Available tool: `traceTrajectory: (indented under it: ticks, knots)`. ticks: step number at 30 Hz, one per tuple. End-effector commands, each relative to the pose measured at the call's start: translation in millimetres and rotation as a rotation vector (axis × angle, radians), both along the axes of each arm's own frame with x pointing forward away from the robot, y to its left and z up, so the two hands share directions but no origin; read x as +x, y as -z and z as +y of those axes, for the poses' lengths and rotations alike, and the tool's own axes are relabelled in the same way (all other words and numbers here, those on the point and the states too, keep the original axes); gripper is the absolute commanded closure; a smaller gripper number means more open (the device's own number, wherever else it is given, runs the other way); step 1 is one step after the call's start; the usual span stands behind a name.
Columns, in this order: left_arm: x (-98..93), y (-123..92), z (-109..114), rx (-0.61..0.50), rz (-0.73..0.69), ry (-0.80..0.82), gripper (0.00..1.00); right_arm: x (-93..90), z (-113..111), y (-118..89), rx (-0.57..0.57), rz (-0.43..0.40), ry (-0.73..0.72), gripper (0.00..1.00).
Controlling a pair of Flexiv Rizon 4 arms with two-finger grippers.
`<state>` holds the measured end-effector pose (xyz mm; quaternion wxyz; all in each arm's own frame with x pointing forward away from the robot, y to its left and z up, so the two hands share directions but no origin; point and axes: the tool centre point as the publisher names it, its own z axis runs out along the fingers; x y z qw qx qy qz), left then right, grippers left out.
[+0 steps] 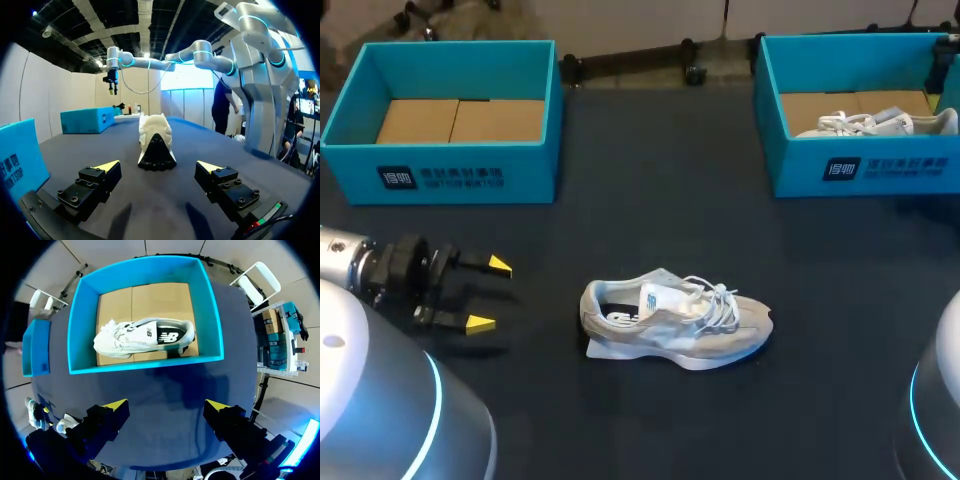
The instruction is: Take the shoe out of the shoebox, open the shoe tongue, remove and reinsert the insole, then place the shoe into the shoebox
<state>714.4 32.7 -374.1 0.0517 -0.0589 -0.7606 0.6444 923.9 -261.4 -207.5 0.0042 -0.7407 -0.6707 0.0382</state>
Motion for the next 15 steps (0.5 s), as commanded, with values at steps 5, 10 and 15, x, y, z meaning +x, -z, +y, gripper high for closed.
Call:
traceTrajectory:
  ticks: [5, 10, 15]
  knots:
    - [-2.3, -1, 0, 0.006, -0.004, -0.006, 0.0, -0.2, 0, 0, -0.002, 0.0, 0.001, 0.0]
    - [-6.0, 1, -6, 0.001, 0.004, -0.024, 0.0, -0.2, 0, 0, -0.002, 0.0, 0.001, 0.0]
    - [-8.9, 1, -13, 0.012, -0.003, -0.052, 0.0, -0.2, 0, 0, -0.002, 0.0, 0.001, 0.0]
